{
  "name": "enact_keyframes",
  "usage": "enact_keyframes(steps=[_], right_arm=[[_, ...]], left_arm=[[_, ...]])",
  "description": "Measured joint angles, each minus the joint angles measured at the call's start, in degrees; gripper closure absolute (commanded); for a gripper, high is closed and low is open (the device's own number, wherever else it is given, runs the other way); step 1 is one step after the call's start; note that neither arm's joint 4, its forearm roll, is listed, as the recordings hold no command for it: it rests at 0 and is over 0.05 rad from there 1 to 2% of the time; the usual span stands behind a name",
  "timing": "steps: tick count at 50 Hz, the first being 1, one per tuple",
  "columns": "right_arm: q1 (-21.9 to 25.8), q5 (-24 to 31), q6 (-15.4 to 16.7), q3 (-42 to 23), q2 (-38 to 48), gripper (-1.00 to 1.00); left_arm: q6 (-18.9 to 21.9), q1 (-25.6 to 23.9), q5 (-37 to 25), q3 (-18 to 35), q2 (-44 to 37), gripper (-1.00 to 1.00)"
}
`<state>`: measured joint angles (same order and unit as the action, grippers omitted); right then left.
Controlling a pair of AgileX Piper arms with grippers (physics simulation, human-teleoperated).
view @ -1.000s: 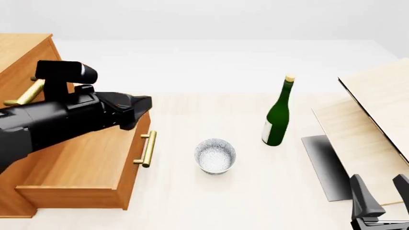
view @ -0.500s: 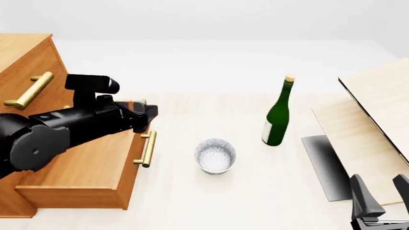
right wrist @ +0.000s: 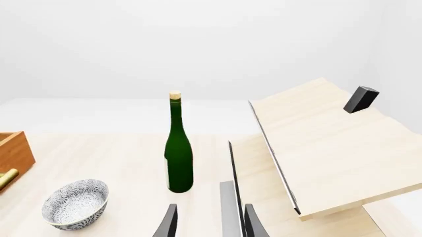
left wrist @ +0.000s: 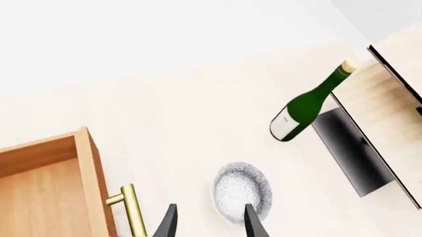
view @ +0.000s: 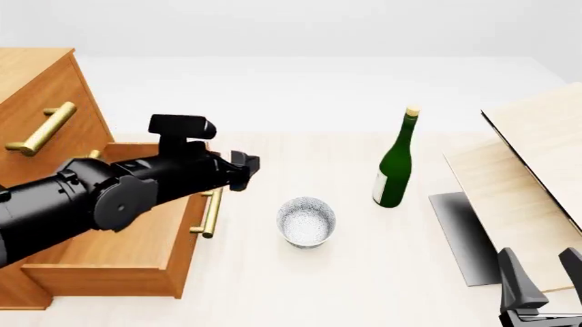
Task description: Put the bowl in the bottom drawer of the cabinet and close it.
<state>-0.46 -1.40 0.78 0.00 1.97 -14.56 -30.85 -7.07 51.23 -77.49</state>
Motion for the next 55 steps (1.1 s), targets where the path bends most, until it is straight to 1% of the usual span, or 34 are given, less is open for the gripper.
enact_keyframes(steps=[14,21,31,55], right_arm=[[0.0,0.0,0.0,0.0,0.0,-1.0],[0.0,0.0,0.0,0.0,0.0,-1.0],[0.0,0.0,0.0,0.0,0.0,-1.0],[0.0,0.0,0.0,0.0,0.0,-1.0]], left_arm=[[-1.8,-1.4,3.3,1.7,-7.4,-1.0],[-3.5,-2.8,4.0,3.2,-12.5,-1.0],[-4.8,-3.6,5.3,4.7,-18.0,-1.0],[-5.3,-2.7,7.7,6.3,-25.6,-1.0]])
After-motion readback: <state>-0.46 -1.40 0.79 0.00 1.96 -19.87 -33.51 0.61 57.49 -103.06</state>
